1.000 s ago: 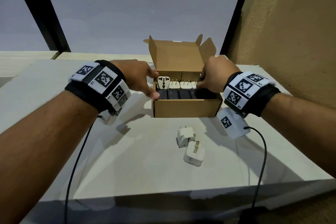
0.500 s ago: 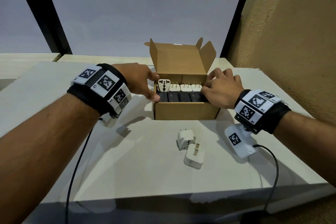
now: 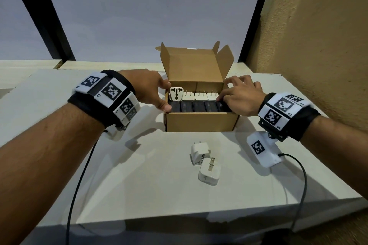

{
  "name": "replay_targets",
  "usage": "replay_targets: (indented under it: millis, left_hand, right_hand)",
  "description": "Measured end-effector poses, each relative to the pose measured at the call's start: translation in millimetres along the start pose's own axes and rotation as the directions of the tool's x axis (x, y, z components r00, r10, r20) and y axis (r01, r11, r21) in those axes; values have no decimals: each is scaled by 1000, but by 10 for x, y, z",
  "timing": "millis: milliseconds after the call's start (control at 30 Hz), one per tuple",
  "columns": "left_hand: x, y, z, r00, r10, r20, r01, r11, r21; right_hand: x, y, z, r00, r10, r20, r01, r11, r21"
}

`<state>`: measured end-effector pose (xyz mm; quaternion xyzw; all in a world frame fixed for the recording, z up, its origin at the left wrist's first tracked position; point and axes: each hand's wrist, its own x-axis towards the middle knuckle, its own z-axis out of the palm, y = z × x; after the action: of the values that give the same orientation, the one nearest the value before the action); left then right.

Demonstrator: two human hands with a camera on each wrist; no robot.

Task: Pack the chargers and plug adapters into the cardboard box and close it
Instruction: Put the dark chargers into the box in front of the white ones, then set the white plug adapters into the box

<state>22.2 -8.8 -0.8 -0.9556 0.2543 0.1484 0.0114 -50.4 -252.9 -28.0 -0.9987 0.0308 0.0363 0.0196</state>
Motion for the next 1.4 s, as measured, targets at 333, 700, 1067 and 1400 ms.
replay_targets:
  millis: [333, 700, 1067, 1400]
  left_hand:
    - [-17, 27, -15, 1000, 15, 4, -15, 999, 32]
    - [49, -28, 8, 1000, 11, 2, -11, 999, 44]
    - [69, -3, -16, 1000, -14, 23, 13, 998, 60]
    - [13, 40, -44, 999, -17, 29, 15, 998, 69]
  right_hand:
    - [-25, -1, 37, 1000, 2, -6, -2, 1000, 24]
    - [-708, -313, -185, 901, -255, -350, 339, 918, 204]
    - [-1209, -391, 58, 798, -602, 2, 592, 785, 182]
    - [-1190, -332, 50, 731, -672, 119, 658, 740, 138]
